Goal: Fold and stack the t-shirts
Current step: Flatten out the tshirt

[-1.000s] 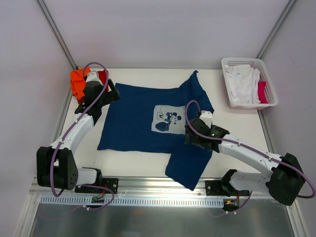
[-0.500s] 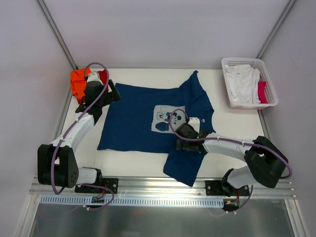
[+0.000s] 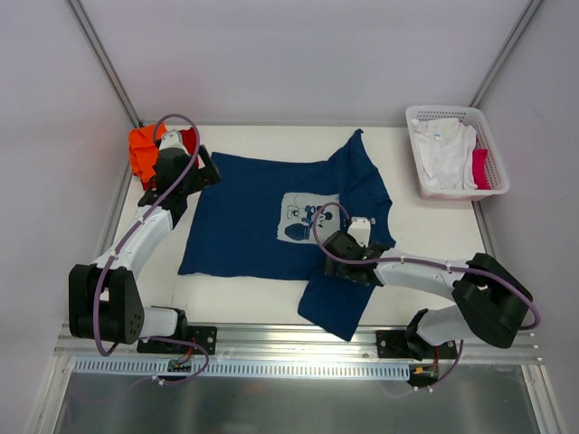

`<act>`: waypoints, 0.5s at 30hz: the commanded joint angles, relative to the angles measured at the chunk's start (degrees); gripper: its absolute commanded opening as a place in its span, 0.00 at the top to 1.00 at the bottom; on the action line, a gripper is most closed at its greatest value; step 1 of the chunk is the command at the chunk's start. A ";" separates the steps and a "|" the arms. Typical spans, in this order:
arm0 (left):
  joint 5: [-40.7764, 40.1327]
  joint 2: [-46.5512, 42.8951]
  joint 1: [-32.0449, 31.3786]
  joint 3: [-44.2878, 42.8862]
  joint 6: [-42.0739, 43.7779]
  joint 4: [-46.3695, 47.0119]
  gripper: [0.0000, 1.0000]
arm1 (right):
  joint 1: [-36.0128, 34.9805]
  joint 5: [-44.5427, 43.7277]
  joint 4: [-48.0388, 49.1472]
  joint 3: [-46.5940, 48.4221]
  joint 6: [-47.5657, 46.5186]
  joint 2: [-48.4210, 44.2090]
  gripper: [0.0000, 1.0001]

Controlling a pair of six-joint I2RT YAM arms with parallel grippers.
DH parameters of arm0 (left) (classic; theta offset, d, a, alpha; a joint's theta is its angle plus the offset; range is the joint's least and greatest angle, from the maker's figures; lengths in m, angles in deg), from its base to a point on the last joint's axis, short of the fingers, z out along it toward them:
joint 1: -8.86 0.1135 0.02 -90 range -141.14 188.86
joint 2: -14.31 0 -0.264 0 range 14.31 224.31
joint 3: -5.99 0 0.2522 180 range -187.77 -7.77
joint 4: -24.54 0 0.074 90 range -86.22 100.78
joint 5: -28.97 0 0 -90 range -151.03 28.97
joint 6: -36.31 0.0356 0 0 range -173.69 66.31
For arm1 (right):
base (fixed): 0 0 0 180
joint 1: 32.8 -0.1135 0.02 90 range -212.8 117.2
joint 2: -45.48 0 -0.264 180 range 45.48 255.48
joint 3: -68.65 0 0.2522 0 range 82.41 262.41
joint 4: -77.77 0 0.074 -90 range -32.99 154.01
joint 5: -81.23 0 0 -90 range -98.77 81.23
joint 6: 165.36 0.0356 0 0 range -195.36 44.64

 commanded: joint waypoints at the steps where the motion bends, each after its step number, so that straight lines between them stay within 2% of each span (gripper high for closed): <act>1: -1.50 -0.29 0.00 -2.02 1.32 0.31 0.01 | -1.08 3.45 -11.69 -3.62 5.28 1.91 0.11; 15: -1.06 -0.64 0.35 -2.02 0.97 0.40 0.01 | -2.22 -10.88 -33.32 12.02 0.98 1.99 0.09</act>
